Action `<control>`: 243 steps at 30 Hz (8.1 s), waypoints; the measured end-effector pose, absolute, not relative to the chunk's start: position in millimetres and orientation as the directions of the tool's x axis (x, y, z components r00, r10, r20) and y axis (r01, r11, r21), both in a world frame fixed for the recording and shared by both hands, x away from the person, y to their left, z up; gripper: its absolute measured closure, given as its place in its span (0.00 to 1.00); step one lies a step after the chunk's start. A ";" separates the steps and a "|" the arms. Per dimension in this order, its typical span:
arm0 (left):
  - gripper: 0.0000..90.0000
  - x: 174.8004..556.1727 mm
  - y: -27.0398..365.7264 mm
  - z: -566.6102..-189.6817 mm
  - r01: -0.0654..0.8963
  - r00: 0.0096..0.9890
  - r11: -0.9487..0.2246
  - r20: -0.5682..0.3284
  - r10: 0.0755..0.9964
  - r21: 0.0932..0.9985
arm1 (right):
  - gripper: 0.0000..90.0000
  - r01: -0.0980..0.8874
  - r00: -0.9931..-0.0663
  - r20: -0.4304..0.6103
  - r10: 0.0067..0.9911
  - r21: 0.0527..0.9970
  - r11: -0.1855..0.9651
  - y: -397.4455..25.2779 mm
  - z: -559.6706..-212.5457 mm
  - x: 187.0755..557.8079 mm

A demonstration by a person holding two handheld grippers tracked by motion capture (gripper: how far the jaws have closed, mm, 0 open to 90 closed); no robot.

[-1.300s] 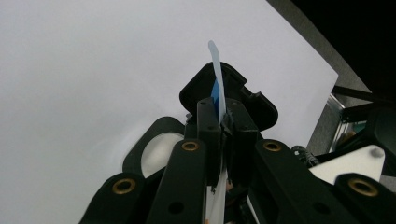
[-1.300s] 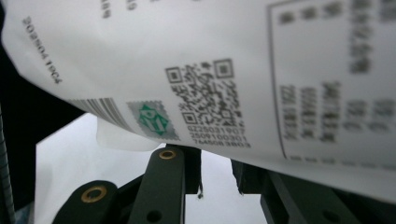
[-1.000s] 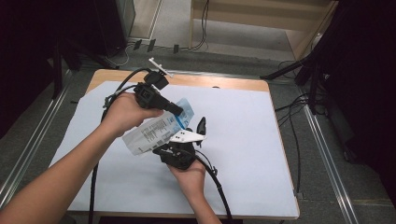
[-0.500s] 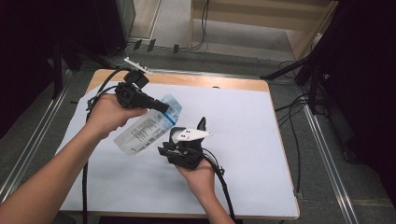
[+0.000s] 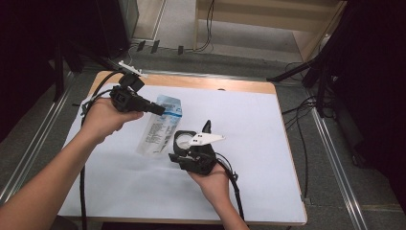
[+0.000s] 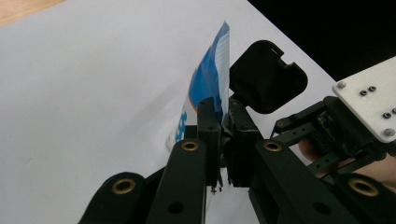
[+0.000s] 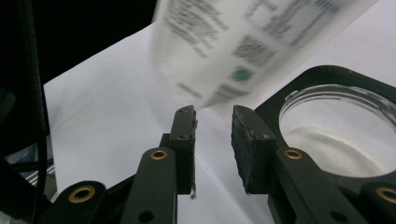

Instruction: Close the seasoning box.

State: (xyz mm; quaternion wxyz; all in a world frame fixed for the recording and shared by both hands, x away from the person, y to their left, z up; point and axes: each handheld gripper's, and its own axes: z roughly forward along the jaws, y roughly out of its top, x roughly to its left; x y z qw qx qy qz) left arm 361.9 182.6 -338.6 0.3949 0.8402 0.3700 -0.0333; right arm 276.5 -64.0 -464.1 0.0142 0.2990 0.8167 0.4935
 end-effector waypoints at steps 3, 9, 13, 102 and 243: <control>0.99 361.4 187.1 -339.2 0.648 0.718 -0.405 -0.340 0.607 0.646 | 0.79 0.478 -0.823 0.275 0.497 0.809 0.343 -68.5 -463.4 276.7; 1.00 361.4 197.4 -344.4 0.654 0.709 -0.395 -0.341 0.618 0.645 | 0.79 0.483 -0.822 0.280 0.497 0.805 0.345 -77.5 -461.0 276.2; 1.00 360.8 205.6 -345.6 0.650 0.705 -0.381 -0.336 0.625 0.657 | 0.79 0.479 -0.825 0.278 0.492 0.806 0.347 -83.3 -458.4 274.9; 0.63 314.0 294.0 -401.7 0.668 0.621 -0.278 -0.310 0.720 0.690 | 0.77 0.534 -0.745 0.267 0.611 0.788 0.307 -171.5 -470.6 286.8; 0.45 286.1 344.7 -470.9 0.674 0.566 -0.244 -0.275 0.777 0.698 | 1.00 0.510 -0.765 0.293 0.573 0.819 0.262 -134.9 -433.8 335.1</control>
